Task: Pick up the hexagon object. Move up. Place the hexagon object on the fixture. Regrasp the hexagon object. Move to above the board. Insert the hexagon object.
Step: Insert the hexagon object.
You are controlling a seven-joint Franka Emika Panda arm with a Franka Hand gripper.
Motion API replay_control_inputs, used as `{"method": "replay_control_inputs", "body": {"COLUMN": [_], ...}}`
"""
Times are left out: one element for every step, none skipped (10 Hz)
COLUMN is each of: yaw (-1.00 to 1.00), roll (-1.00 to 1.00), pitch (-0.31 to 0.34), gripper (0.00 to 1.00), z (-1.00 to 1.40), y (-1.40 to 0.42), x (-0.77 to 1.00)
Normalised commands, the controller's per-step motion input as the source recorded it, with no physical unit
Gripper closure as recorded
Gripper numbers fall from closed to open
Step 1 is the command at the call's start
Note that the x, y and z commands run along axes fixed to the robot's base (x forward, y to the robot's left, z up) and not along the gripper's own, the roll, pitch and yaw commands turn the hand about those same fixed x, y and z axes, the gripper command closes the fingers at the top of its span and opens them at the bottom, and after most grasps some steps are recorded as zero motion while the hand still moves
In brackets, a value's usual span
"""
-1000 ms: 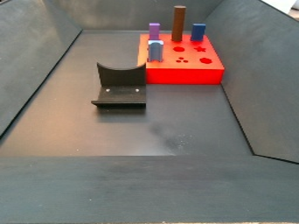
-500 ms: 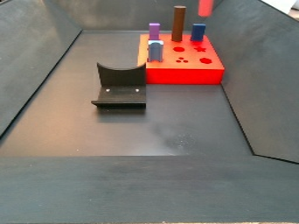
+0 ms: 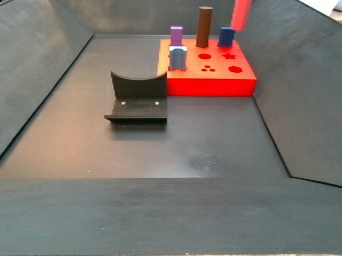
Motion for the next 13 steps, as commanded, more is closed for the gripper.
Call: {"method": "replay_control_inputs", "body": {"yaw": [-0.50,-0.67,-0.91,-0.92,-0.74,-0.62,-0.36,0.01,0.13,0.09,0.00,0.00,0.06], "roll": [0.00,0.03,0.01,0.00,0.00,0.00,-0.05,-0.12,-0.11,-0.10,-0.09,-0.03,0.00], "pitch": [-0.156,-0.020,0.000,0.000,0.000,0.000,-0.071,-0.076,-0.113,-0.121,-0.090,-0.100,0.000], "gripper": [1.00,1.00,1.00,1.00,1.00,1.00,1.00,1.00,1.00,1.00,1.00,1.00,1.00], "z": [-0.16,-0.45,-0.52,-0.49,-0.49,-0.45,-0.31,-0.30,-0.33,-0.32,-0.26,-0.30,-0.18], "y": [0.39,0.25,0.11,0.06,0.16,0.23,0.41,0.73,0.65,0.61,0.49,0.19,-0.04], "x": [0.36,0.33,0.12,-0.03,-0.39,-0.51,-0.53,-0.33,-0.20,0.00,0.09,0.15,0.08]}}
